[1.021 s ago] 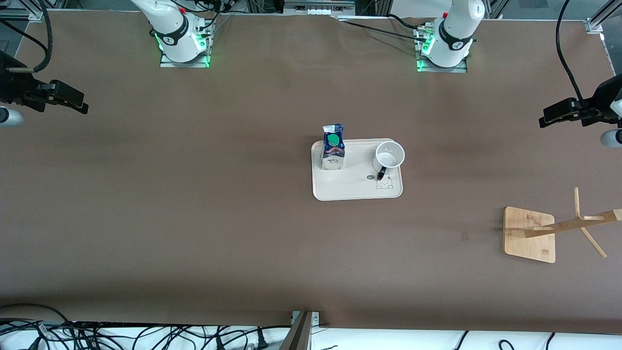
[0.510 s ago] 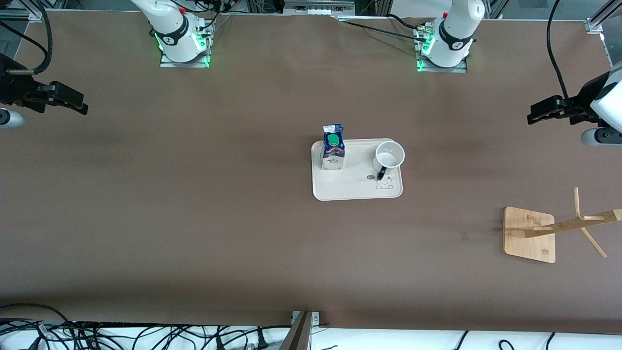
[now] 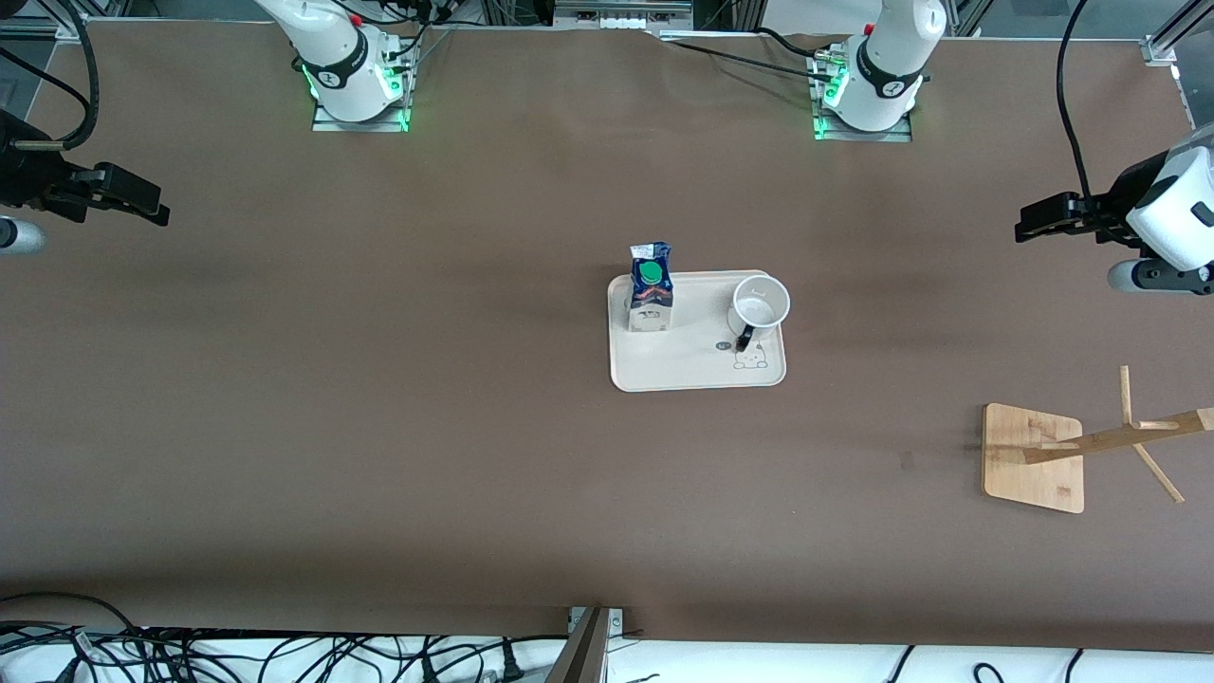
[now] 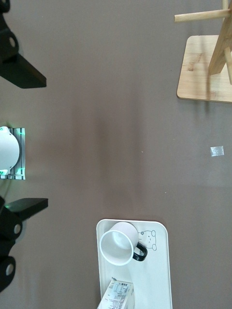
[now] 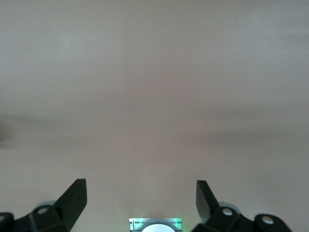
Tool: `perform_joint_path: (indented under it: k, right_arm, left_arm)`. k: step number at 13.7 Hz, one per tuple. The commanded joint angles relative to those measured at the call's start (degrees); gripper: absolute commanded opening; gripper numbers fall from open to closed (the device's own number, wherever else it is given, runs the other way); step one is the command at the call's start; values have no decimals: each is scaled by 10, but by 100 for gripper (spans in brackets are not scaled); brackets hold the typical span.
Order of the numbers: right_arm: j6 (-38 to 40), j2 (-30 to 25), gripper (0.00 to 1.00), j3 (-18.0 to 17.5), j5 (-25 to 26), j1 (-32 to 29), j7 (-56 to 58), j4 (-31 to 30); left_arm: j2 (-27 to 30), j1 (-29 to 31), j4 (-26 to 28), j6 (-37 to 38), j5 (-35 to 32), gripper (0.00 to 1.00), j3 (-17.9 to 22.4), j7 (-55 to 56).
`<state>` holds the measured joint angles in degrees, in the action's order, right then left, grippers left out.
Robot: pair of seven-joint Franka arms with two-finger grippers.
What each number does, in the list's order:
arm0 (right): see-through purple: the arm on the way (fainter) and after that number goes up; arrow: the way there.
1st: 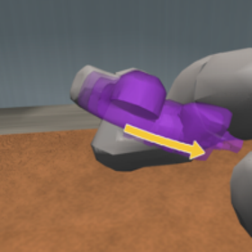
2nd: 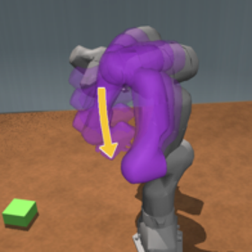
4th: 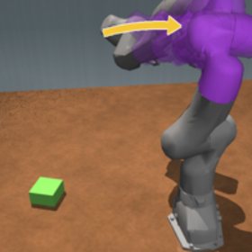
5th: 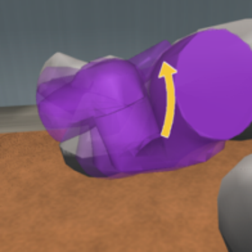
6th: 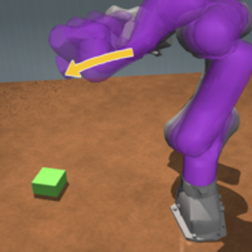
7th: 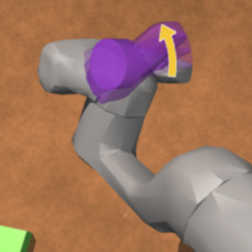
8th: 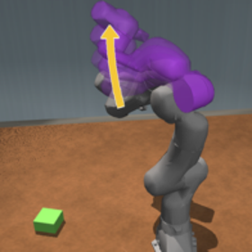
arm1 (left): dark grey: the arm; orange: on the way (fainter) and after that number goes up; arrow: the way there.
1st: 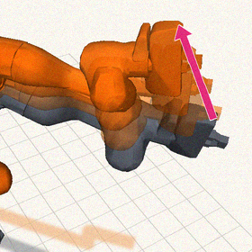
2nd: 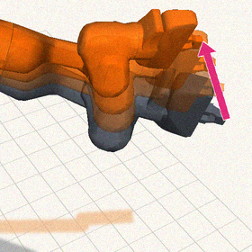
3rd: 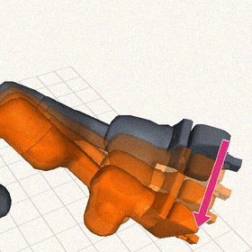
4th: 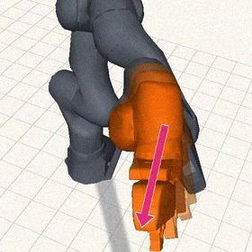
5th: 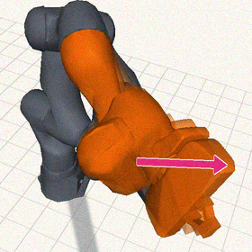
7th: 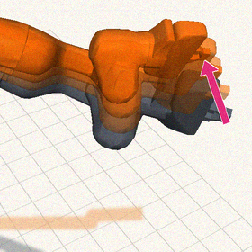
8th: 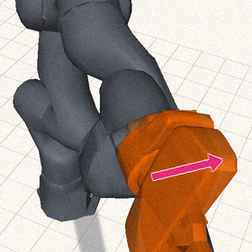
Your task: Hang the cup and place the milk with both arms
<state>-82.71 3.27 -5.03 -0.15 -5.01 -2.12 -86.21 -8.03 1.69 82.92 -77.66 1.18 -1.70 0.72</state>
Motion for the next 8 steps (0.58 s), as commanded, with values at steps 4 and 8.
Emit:
perform_joint_path:
  k: [4, 8]
  right_arm:
    - [5, -5, 100, -1, 1, -4, 10, -3]
    - [5, -4, 100, -1, 1, -4, 9, -3]
  left_arm:
    - [4, 0, 0, 21, -7, 100, -3, 0]
    - [12, 1, 35, 11, -3, 100, -23, 2]
